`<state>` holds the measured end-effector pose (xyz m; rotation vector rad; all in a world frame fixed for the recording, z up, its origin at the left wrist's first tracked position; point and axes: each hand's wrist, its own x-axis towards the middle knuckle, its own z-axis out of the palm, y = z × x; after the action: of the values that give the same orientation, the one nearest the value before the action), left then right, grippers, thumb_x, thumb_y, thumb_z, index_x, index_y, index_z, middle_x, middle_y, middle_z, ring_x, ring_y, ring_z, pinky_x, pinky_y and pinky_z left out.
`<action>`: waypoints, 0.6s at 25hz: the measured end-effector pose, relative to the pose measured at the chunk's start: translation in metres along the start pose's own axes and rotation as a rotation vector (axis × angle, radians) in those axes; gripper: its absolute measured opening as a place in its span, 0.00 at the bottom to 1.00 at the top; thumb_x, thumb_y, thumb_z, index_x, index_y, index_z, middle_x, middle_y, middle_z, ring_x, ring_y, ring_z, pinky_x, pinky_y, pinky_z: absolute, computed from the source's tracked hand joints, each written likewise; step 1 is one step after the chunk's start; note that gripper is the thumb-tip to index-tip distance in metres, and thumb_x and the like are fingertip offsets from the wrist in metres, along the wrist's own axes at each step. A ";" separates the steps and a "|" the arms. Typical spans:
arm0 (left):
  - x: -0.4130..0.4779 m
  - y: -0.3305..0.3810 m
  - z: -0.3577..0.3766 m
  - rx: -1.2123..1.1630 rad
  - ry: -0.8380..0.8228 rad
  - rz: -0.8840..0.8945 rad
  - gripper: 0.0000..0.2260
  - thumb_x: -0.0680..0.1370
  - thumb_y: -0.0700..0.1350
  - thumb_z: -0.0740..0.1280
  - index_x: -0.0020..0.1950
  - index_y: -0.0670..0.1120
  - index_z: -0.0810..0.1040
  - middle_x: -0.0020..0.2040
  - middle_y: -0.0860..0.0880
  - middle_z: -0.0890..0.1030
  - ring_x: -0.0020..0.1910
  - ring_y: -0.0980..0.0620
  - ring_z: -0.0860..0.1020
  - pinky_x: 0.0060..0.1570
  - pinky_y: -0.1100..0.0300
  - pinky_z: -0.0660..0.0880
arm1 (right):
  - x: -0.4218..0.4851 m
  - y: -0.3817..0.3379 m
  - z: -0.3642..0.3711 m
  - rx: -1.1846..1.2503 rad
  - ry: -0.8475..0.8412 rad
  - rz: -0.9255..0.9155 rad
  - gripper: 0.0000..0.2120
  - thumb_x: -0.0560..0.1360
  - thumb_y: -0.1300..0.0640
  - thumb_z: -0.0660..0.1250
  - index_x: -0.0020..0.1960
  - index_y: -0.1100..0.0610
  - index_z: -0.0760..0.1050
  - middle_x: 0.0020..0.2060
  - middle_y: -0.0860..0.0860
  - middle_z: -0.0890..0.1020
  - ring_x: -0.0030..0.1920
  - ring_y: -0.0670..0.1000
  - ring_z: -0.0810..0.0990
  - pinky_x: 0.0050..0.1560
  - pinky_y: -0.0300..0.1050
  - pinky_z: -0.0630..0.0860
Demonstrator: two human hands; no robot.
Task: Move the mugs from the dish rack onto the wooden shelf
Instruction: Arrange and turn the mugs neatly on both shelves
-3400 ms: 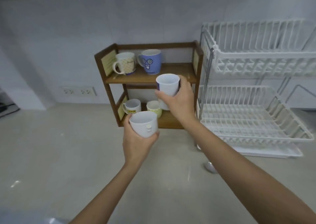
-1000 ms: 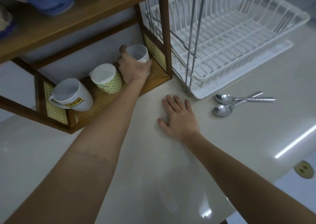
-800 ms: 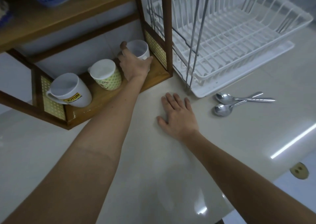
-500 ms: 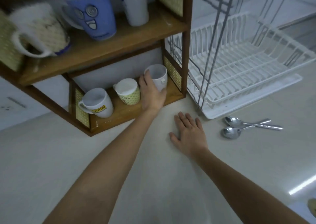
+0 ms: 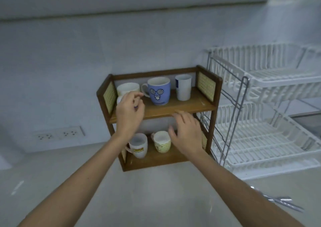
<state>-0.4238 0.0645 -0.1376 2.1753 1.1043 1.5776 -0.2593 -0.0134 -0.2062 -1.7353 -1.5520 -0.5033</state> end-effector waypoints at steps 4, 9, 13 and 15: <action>0.087 0.000 -0.042 0.341 -0.111 -0.094 0.12 0.76 0.43 0.65 0.59 0.47 0.78 0.60 0.45 0.79 0.58 0.45 0.77 0.56 0.56 0.73 | 0.107 -0.024 -0.022 0.029 -0.062 -0.049 0.18 0.74 0.50 0.63 0.62 0.56 0.73 0.57 0.55 0.79 0.57 0.56 0.76 0.53 0.51 0.72; 0.125 -0.008 -0.031 0.696 -0.634 -0.155 0.25 0.77 0.56 0.63 0.69 0.43 0.70 0.67 0.42 0.74 0.63 0.43 0.73 0.57 0.55 0.71 | 0.185 -0.032 -0.022 -0.228 -0.537 -0.022 0.27 0.75 0.44 0.62 0.69 0.55 0.65 0.64 0.56 0.73 0.63 0.59 0.70 0.58 0.55 0.69; 0.128 -0.021 -0.011 0.687 -0.671 -0.227 0.27 0.75 0.61 0.65 0.63 0.42 0.73 0.59 0.43 0.78 0.54 0.45 0.77 0.43 0.58 0.71 | 0.201 -0.028 -0.012 -0.345 -0.663 -0.033 0.32 0.73 0.38 0.61 0.71 0.54 0.62 0.66 0.57 0.72 0.64 0.60 0.70 0.57 0.55 0.69; 0.130 -0.025 -0.006 0.679 -0.725 -0.286 0.30 0.72 0.65 0.64 0.62 0.42 0.74 0.56 0.44 0.79 0.50 0.46 0.78 0.41 0.58 0.72 | 0.206 -0.025 -0.010 -0.366 -0.718 -0.025 0.36 0.71 0.34 0.61 0.72 0.54 0.61 0.67 0.56 0.71 0.66 0.60 0.69 0.60 0.56 0.69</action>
<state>-0.4223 0.1697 -0.0572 2.4735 1.7017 0.2185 -0.2424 0.1175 -0.0458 -2.3449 -2.0621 -0.1765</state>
